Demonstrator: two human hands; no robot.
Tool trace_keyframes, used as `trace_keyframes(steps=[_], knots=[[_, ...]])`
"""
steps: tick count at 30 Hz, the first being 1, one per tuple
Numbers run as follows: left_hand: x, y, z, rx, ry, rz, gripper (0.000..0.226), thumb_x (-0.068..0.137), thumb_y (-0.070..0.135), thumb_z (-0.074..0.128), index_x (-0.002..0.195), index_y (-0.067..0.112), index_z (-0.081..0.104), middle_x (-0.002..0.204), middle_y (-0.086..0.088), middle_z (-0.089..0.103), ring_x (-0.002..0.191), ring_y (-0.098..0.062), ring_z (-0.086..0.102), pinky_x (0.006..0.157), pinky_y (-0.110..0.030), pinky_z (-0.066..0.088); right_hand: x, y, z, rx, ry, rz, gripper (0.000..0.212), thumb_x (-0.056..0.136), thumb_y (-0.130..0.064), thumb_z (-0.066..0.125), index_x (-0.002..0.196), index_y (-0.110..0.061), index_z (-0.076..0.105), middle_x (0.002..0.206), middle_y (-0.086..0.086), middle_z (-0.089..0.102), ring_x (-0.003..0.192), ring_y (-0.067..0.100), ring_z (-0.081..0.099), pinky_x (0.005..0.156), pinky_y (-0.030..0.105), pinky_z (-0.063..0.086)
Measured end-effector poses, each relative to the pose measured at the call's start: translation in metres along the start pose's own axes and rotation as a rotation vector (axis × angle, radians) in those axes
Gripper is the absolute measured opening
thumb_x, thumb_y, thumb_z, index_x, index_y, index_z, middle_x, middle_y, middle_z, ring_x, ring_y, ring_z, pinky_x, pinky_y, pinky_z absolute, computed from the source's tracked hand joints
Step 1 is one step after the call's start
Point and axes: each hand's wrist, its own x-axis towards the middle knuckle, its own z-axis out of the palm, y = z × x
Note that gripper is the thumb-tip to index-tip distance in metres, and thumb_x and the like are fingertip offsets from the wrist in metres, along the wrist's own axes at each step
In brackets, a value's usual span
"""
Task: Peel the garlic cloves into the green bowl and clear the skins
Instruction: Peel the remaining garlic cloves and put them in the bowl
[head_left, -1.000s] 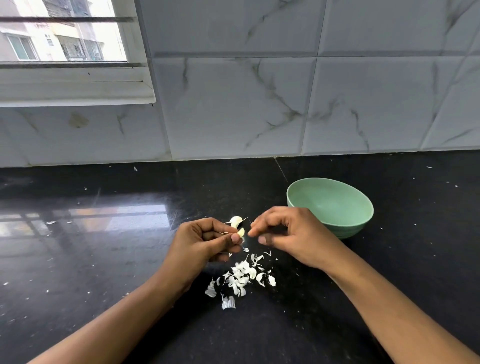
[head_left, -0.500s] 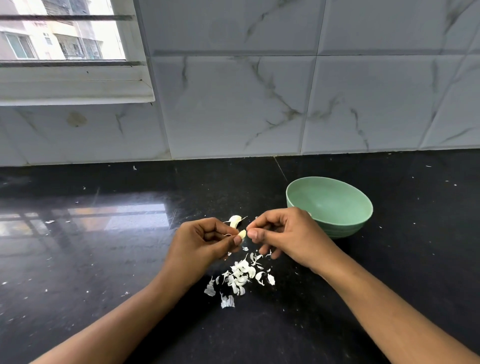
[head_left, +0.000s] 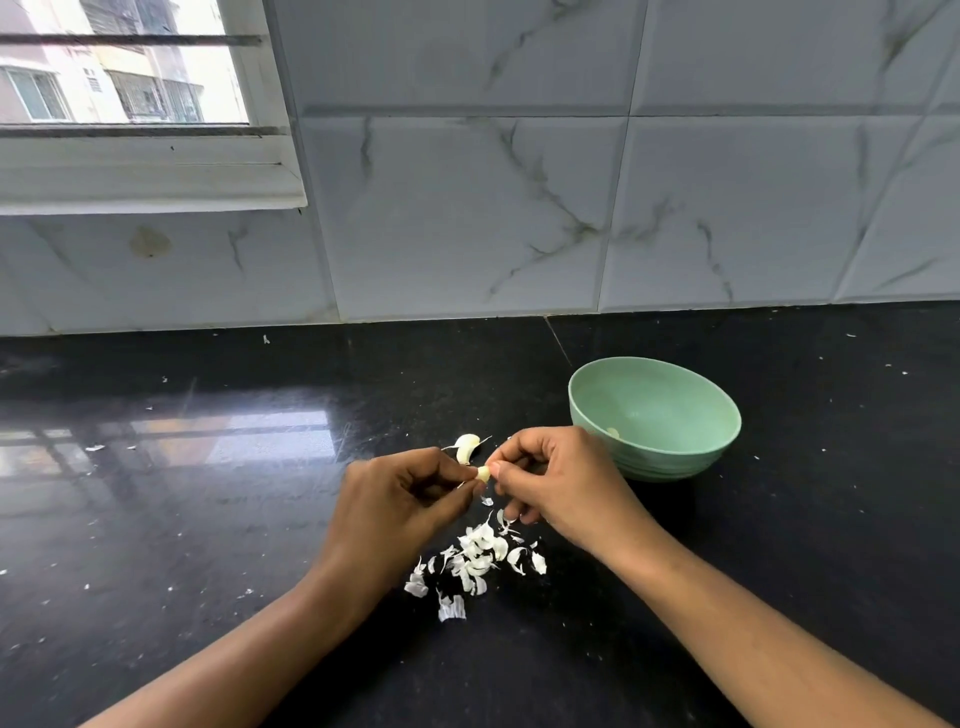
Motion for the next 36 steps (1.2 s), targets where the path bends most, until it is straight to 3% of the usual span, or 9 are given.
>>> trace_keyframes(steps=[8, 14, 17, 20, 23, 27, 30, 33, 36], knots=[[-0.001, -0.003, -0.001, 0.219, 0.038, 0.203, 0.007, 0.071, 0.029, 0.074, 0.075, 0.023, 0.076, 0.083, 0.021, 0.071, 0.070, 0.013, 0.065, 0.061, -0.003, 0.046, -0.002, 0.002, 0.013, -0.075, 0.136, -0.041, 0.011, 0.081, -0.016, 0.063, 0.071, -0.016, 0.066, 0.058, 0.002, 0.067, 0.049, 0.010, 0.066, 0.059, 0.041, 0.057], [0.000, -0.001, -0.002, 0.245, 0.053, 0.254, 0.017, 0.074, 0.040, 0.067, 0.075, 0.024, 0.073, 0.093, 0.023, 0.068, 0.071, 0.010, 0.065, 0.059, -0.003, 0.046, -0.003, 0.003, 0.019, -0.169, 0.186, -0.086, 0.012, 0.083, -0.027, 0.058, 0.073, -0.022, 0.060, 0.060, -0.004, 0.065, 0.055, 0.010, 0.065, 0.060, 0.039, 0.054], [0.001, -0.006, 0.000, 0.101, 0.070, 0.146, 0.008, 0.072, 0.026, 0.080, 0.070, 0.026, 0.072, 0.077, 0.017, 0.073, 0.067, 0.003, 0.068, 0.061, -0.017, 0.055, -0.003, -0.001, 0.018, -0.032, 0.153, -0.028, 0.014, 0.086, -0.022, 0.059, 0.072, -0.018, 0.060, 0.055, 0.000, 0.063, 0.049, 0.012, 0.064, 0.056, 0.039, 0.056], [0.004, -0.006, 0.003, -0.107, 0.068, -0.046, 0.011, 0.066, 0.015, 0.082, 0.068, 0.021, 0.073, 0.071, 0.002, 0.074, 0.067, -0.017, 0.071, 0.066, -0.033, 0.057, -0.002, -0.001, 0.019, 0.168, 0.102, 0.070, 0.017, 0.087, -0.013, 0.059, 0.071, -0.015, 0.059, 0.049, -0.005, 0.057, 0.044, 0.014, 0.060, 0.051, 0.036, 0.051], [0.008, -0.007, 0.003, -0.333, 0.036, -0.171, 0.017, 0.060, 0.015, 0.080, 0.071, 0.004, 0.072, 0.073, -0.012, 0.073, 0.069, -0.024, 0.069, 0.069, -0.034, 0.057, 0.000, -0.001, 0.020, 0.352, 0.054, 0.151, 0.018, 0.091, -0.007, 0.055, 0.074, -0.013, 0.059, 0.047, -0.006, 0.055, 0.043, 0.012, 0.054, 0.053, 0.035, 0.050], [0.009, -0.009, 0.004, -0.489, -0.025, -0.306, 0.022, 0.058, 0.016, 0.079, 0.074, 0.004, 0.071, 0.076, -0.023, 0.071, 0.071, -0.028, 0.066, 0.069, -0.033, 0.054, -0.001, -0.003, 0.021, 0.442, 0.031, 0.170, 0.019, 0.093, -0.006, 0.052, 0.076, -0.012, 0.059, 0.049, -0.006, 0.056, 0.043, 0.010, 0.051, 0.053, 0.034, 0.051], [0.009, -0.008, 0.004, -0.559, -0.061, -0.392, 0.025, 0.058, 0.016, 0.078, 0.081, 0.008, 0.069, 0.077, -0.020, 0.071, 0.073, -0.028, 0.068, 0.068, -0.034, 0.054, -0.001, -0.002, 0.021, 0.413, 0.023, 0.145, 0.018, 0.092, -0.006, 0.053, 0.077, -0.013, 0.060, 0.060, 0.004, 0.061, 0.044, 0.011, 0.052, 0.050, 0.031, 0.050], [0.008, -0.006, 0.005, -0.588, -0.136, -0.445, 0.015, 0.078, 0.005, 0.069, 0.093, 0.008, 0.069, 0.084, -0.020, 0.073, 0.081, -0.033, 0.071, 0.076, -0.040, 0.055, -0.001, 0.002, 0.021, 0.277, 0.044, 0.042, 0.018, 0.090, -0.011, 0.057, 0.074, -0.018, 0.059, 0.064, 0.013, 0.065, 0.043, 0.011, 0.053, 0.046, 0.028, 0.047], [0.007, -0.001, 0.004, -0.592, -0.195, -0.499, 0.019, 0.078, 0.020, 0.067, 0.093, 0.008, 0.072, 0.087, -0.019, 0.073, 0.081, -0.028, 0.072, 0.067, -0.029, 0.056, 0.002, 0.007, 0.017, 0.023, 0.120, -0.099, 0.009, 0.081, -0.028, 0.059, 0.072, -0.024, 0.059, 0.059, -0.007, 0.063, 0.048, 0.013, 0.057, 0.052, 0.036, 0.052]])
